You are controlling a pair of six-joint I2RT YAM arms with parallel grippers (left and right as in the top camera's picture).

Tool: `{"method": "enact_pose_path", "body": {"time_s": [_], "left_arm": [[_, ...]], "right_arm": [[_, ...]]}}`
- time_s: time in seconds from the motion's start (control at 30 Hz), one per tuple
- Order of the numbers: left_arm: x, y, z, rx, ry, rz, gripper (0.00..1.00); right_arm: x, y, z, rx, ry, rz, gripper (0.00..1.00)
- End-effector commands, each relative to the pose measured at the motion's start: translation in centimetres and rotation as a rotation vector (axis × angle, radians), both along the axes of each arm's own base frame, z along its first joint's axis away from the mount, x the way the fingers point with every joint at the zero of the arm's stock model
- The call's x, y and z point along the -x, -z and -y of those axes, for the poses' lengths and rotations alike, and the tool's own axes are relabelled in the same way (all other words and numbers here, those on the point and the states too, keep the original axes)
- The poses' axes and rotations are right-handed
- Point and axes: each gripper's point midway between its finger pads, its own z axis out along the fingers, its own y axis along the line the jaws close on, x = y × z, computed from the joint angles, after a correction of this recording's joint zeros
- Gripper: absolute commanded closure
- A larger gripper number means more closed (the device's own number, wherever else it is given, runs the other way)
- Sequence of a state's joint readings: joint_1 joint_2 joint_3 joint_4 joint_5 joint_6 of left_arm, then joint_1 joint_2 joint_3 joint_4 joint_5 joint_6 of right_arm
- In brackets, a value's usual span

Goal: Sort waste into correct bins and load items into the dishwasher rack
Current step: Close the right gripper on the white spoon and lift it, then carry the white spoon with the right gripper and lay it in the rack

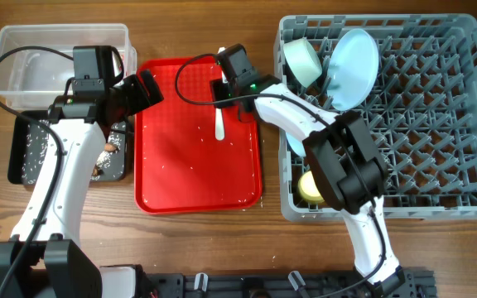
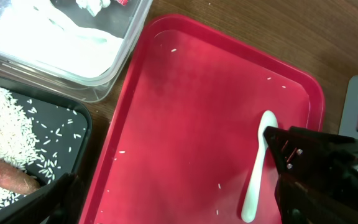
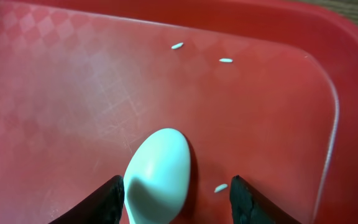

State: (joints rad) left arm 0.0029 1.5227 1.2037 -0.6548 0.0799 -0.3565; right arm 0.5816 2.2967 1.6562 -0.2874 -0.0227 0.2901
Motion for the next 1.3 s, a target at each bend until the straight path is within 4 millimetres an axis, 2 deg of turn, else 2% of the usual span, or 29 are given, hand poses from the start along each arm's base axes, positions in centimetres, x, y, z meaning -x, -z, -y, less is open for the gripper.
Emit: {"method": "enact_pose_path", "body": {"time_s": [0.0,0.2,0.4,0.7,0.87,0.97,1.07,1.27], "left_arm": [[-0.2,0.2,-0.4,-0.01,-0.004,-0.004,0.0],[-0.2,0.2,-0.4,-0.01,-0.004,-0.004,0.0],[-0.2,0.1,-0.4,-0.01,-0.004,-0.003,0.0],[-0.2,0.2,-0.4,-0.01,-0.004,-0.004,0.0],[-0.2,0.2,-0.4,-0.01,-0.004,-0.004,0.0],[-0.2,0.2,-0.4,-0.01,-0.004,-0.004,0.0],[-0.2,0.1,-0.4,-0.01,-0.004,-0.003,0.0],[-0.2,0.2,-0.4,-0.01,-0.004,-0.004,0.0]], "right_arm": [[0.6,1.6,-0.8,-0.007,-0.025,-0.023,0.45],[2.0,4.2,-1.2,0.015,-0.045,-0.083,0.51],[2.9,4.3,-2.1,0.02,-0.069,-0.089,0.63],[2.8,4.3,-2.0,0.03,-0.064,-0.085,0.7],[2.5,4.7,-1.4,0.06,-0.046,-0.075,0.71],[2.7,4.7,-1.5,0.056,-0.051,-0.085,0.78],[3.0,4.1,-1.4,0.055,-0.052,-0.095,0.91],[4.4,1.7,-0.7,0.064,-0.062,-0.138,0.96]]}}
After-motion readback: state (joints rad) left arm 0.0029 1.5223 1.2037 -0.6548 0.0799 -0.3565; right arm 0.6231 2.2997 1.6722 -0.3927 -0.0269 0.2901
